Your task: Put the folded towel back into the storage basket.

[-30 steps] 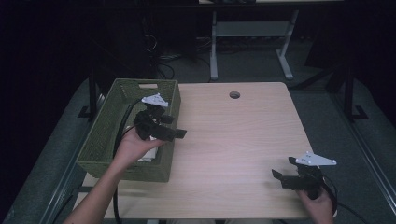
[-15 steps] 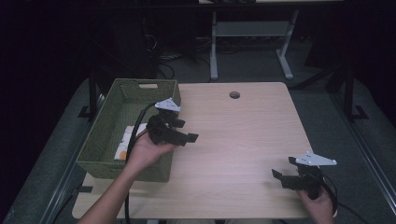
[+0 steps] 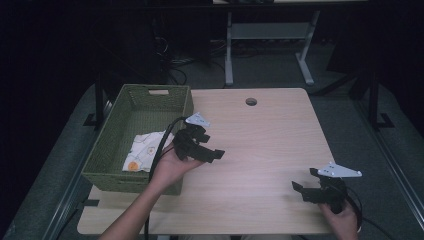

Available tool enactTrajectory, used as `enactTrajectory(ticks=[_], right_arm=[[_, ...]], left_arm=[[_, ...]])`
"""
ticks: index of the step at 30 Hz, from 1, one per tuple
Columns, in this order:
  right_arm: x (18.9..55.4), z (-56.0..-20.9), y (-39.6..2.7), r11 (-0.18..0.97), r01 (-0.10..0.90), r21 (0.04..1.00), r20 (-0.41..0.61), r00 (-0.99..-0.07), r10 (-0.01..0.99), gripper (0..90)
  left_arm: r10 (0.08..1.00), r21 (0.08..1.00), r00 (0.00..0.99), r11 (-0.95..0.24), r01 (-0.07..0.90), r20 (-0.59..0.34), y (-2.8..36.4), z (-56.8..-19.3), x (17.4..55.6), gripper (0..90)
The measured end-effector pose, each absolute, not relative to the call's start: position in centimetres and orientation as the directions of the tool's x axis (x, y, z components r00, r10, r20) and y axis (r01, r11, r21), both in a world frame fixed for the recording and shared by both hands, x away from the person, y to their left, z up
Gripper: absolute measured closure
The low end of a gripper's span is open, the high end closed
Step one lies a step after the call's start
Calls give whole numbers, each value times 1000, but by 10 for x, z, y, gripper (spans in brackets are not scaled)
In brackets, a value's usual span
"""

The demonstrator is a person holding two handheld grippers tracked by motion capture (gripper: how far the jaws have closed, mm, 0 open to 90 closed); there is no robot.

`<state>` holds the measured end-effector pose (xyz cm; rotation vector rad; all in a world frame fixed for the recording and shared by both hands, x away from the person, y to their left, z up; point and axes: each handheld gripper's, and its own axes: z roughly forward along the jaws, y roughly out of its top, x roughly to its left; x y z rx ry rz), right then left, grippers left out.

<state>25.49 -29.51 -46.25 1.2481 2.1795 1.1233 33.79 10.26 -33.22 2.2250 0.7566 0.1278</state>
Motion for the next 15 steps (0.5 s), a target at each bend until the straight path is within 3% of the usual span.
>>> enactTrajectory(ticks=[15], right_arm=[[255,-463,-296,276,541,794,63,-524,849,143]], left_arm=[[525,683,838,-558,471,-149,67,-351,333,245]])
